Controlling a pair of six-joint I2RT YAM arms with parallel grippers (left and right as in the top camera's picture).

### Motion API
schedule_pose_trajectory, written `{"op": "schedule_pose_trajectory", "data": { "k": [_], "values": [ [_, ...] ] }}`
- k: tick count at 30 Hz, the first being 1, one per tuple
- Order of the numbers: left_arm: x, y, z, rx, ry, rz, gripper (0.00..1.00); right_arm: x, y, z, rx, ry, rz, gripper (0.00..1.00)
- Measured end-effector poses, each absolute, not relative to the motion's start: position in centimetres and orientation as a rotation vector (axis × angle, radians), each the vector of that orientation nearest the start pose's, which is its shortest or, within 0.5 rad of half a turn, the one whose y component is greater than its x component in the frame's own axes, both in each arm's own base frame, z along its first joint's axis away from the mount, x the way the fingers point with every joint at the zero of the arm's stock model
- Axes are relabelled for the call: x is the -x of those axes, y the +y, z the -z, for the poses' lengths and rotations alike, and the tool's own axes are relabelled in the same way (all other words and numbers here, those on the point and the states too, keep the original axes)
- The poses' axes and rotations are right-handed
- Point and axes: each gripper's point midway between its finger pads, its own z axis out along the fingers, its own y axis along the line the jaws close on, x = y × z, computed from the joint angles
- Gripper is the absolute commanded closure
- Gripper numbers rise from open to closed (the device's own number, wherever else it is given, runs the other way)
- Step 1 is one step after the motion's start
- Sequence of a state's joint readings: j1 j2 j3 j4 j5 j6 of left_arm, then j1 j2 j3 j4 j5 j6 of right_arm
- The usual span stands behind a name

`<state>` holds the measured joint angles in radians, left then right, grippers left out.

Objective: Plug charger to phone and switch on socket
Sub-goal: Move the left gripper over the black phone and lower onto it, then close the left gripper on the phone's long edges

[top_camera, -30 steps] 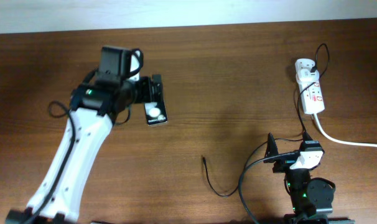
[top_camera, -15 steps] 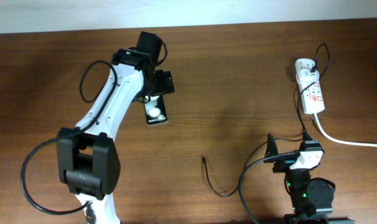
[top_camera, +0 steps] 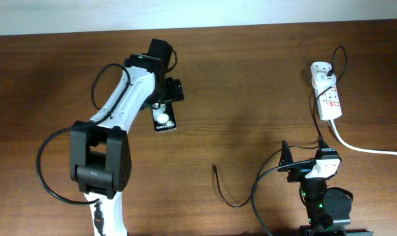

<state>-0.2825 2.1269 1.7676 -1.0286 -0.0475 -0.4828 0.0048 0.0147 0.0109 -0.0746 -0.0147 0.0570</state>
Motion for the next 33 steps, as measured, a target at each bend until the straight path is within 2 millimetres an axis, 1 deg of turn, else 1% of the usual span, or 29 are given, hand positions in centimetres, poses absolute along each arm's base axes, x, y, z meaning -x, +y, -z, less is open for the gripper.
{"op": "schedule_pose_trajectory", "data": {
  "k": [3, 5, 6, 7, 10, 11, 12, 14, 15, 16, 18, 20, 22, 24, 25, 28, 33],
  "values": [
    [-44.7, -8.8, -6.6, 0.400, 2.947, 0.149, 0.01, -24.6, 0.4, -15.7, -0.032, 1.649, -0.059, 0.01],
    [-44.5, -6.6, -6.6, 0.465, 2.963, 0.171, 0.01, -24.6, 0.4, -15.7, -0.032, 1.649, -0.060, 0.01],
    [-44.4, -6.3, -6.6, 0.460, 2.968, 0.173, 0.01, -24.6, 0.4, -15.7, -0.032, 1.649, -0.059, 0.01],
    [-44.4, -6.9, -6.6, 0.432, 2.971, 0.174, 0.01, -24.6, 0.4, -15.7, -0.032, 1.649, -0.060, 0.01],
    [-44.6, -9.8, -6.7, 0.319, 2.956, 0.187, 0.00, -24.6, 0.4, -15.7, -0.032, 1.649, -0.060, 0.01],
    [-44.5, -10.5, -6.8, 0.297, 2.960, 0.188, 0.00, -24.6, 0.4, -15.7, -0.032, 1.649, -0.059, 0.01],
    [-44.4, -10.7, -6.9, 0.291, 2.965, 0.187, 0.00, -24.6, 0.4, -15.7, -0.032, 1.649, -0.059, 0.01],
    [-44.3, -10.2, -7.9, 0.302, 2.984, 0.152, 0.01, -24.6, 0.4, -15.7, -0.032, 1.649, -0.059, 0.01],
    [-44.5, -9.9, -8.5, 0.307, 2.993, 0.121, 0.01, -24.6, 0.4, -15.7, -0.032, 1.649, -0.060, 0.01],
    [-44.8, -9.8, -8.5, 0.308, 2.990, 0.109, 0.01, -24.6, 0.4, -15.7, -0.032, 1.649, -0.059, 0.01],
    [-45.0, -9.7, -7.3, 0.311, 3.008, 0.089, 0.01, -24.6, 0.4, -15.7, -0.032, 1.649, -0.059, 0.01],
    [-44.9, -10.0, -6.9, 0.301, 3.016, 0.082, 0.01, -24.6, 0.4, -15.7, -0.032, 1.649, -0.059, 0.01],
    [-45.1, -11.0, -6.9, 0.267, 3.005, 0.090, 0.01, -24.6, 0.4, -15.7, -0.032, 1.649, -0.059, 0.01],
    [-44.9, -12.0, -6.0, 0.236, 3.023, 0.085, 0.01, -24.6, 0.4, -15.7, -0.032, 1.649, -0.059, 0.01],
    [-44.8, -12.3, -4.7, 0.229, 3.046, 0.074, 0.01, -24.6, 0.4, -15.7, -0.032, 1.649, -0.059, 0.01],
    [-44.3, -12.1, -1.5, 0.234, 3.111, 0.035, 0.01, -24.6, 0.4, -15.7, -0.032, 1.649, -0.059, 0.01],
    [-44.4, -11.7, -1.3, 0.234, 3.107, -0.005, 0.01, -24.6, 0.4, -15.7, -0.032, 1.649, -0.059, 0.01]
  ]
}}
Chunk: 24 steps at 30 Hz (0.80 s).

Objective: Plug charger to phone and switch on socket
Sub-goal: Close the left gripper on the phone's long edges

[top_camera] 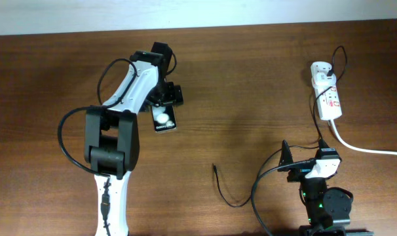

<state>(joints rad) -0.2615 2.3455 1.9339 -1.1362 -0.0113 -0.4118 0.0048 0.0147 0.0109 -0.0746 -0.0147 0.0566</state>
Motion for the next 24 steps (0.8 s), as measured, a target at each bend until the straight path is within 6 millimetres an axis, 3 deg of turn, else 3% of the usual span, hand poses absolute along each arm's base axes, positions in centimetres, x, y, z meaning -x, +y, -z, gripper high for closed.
{"op": "schedule_pose_trajectory", "data": {
  "k": [24],
  "values": [
    [-44.85, -11.79, -0.70, 0.233, 3.086, 0.006, 0.01, -24.64, 0.37, -15.72, -0.032, 1.649, -0.059, 0.01]
  ]
}}
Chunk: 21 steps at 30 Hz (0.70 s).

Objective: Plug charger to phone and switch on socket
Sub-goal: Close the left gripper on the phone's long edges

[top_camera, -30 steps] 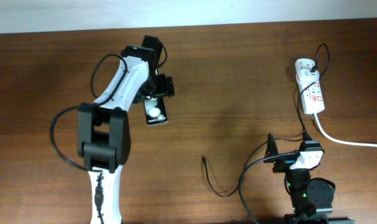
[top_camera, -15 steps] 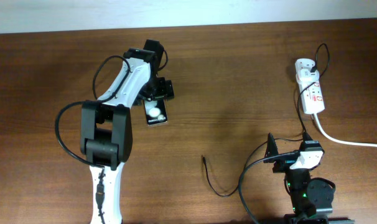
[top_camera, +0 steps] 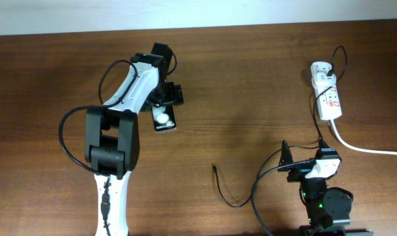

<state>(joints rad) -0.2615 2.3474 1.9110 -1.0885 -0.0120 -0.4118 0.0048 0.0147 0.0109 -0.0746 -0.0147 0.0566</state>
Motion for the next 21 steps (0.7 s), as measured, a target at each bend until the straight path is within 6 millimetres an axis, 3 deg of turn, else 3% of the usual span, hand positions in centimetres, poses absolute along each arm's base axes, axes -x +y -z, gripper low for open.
{"op": "schedule_pose_trajectory", "data": {
  "k": [21],
  "values": [
    [-44.87, -11.72, 0.02, 0.274, 3.073, 0.005, 0.01, -24.64, 0.37, -15.72, -0.032, 1.649, -0.059, 0.01]
  ]
}}
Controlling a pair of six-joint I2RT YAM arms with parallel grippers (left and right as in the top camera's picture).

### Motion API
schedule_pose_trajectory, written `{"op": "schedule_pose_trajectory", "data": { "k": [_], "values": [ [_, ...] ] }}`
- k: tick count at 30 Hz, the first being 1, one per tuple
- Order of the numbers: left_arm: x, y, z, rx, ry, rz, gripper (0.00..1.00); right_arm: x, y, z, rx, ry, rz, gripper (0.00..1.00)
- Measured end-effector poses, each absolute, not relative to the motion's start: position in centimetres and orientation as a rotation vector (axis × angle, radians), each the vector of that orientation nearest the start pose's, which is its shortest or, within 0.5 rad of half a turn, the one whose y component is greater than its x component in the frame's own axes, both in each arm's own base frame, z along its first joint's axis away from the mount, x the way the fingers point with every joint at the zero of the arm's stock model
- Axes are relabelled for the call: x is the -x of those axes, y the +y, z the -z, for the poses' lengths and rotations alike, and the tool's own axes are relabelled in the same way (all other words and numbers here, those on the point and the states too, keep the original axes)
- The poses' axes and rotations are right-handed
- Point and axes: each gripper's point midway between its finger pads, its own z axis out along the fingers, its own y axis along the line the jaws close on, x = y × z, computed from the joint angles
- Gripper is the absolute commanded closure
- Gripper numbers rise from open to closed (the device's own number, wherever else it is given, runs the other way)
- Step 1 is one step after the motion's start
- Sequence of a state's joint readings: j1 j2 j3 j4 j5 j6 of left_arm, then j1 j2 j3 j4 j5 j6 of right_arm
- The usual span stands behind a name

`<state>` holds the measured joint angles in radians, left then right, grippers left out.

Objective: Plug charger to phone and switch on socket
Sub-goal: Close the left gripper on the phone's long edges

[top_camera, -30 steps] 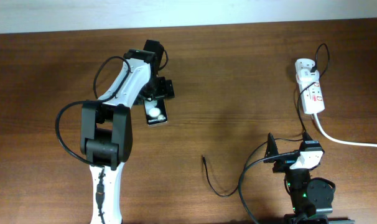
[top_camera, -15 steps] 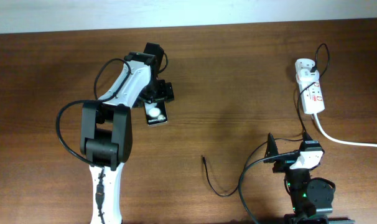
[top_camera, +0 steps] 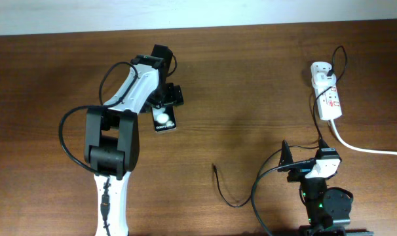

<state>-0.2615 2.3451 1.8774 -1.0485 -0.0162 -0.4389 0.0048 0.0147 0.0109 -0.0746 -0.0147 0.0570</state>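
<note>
A black phone (top_camera: 164, 120) with a white round patch lies on the brown table, its length running near to far. My left gripper (top_camera: 170, 97) is down over the phone's far end. From overhead I cannot make out how its fingers stand. The thin black charger cable has a free end (top_camera: 215, 168) lying on the table in the middle front. It loops back past my right gripper (top_camera: 286, 159), which sits folded at the front right. A white socket strip (top_camera: 328, 97) with a white plug in it lies at the far right.
The strip's white power lead (top_camera: 365, 149) runs off the right edge. The left arm's white links and black cable (top_camera: 67, 141) stretch from the front left up to the phone. Bare wood lies between the phone and the cable end.
My left gripper has shifted a touch toward the phone's far end. Phone, cable, strip and right arm are where they were.
At first my left arm reached over the phone's far end with its elbow low at the front left. By the following moment its pose had changed and the gripper sat closer over the phone. It has stayed there since. The right arm never moved.
</note>
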Motion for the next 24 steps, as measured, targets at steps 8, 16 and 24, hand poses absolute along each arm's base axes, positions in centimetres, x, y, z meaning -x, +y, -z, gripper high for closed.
{"op": "schedule_pose_trajectory", "data": {
  "k": [8, 16, 24],
  "values": [
    [-44.77, -11.65, 0.02, 0.328, 3.071, 0.001, 0.01, -24.64, 0.37, -15.72, -0.032, 1.649, -0.059, 0.01],
    [-44.56, -11.61, 0.03, 0.345, 3.077, -0.002, 0.07, -24.64, 0.37, -15.72, -0.032, 1.649, -0.059, 0.01],
    [-44.45, -11.63, 0.04, 0.356, 3.081, -0.001, 0.08, -24.64, 0.37, -15.72, -0.032, 1.649, -0.059, 0.01]
  ]
}}
